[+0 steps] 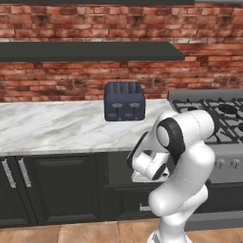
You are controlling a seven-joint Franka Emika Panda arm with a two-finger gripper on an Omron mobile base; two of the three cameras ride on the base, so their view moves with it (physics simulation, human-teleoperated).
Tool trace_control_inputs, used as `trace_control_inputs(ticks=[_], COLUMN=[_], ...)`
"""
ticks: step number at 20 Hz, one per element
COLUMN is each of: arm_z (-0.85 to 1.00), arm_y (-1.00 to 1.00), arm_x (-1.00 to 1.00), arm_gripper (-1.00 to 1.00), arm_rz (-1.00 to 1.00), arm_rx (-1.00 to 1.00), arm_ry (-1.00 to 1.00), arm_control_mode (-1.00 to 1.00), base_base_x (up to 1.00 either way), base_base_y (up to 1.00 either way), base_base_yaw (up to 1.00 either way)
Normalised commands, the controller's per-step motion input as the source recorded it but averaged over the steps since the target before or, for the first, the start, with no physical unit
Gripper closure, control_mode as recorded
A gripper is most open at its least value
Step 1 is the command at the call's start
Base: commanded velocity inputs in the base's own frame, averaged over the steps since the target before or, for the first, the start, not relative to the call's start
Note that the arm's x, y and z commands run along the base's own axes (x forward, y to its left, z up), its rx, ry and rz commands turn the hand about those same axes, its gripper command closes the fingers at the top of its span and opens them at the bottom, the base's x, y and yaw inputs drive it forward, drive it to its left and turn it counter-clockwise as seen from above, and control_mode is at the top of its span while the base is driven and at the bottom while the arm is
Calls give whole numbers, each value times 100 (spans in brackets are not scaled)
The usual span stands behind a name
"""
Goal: Restock the sink supplies by placing the sponge and soap dispenser on the counter and next to the sink. Make sure the soap dispenser is upright.
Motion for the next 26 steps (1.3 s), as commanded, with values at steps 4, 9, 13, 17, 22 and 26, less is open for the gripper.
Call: trace_control_inputs(ticks=[4,9,13,17,22,26], arm_z=[-14,0,0,-9,-23,-14], arm_y=[0,0,0,0,0,0], arm_x=[-72,-99,-100,-100,-100,-100], arm_gripper=[-100,-100,-100,-100,-100,-100], arm_rz=[7,4,1,4,7,7], arm_rx=[-4,0,0,-3,-3,-1], arm_ry=[11,4,7,12,11,8], arm_control_mode=[-100,-100,-100,-100,-100,-100], base_base_x=[0,0,0,0,0,0], base_base_y=[0,0,0,0,0,0], base_base_yaw=[0,0,0,0,0,0])
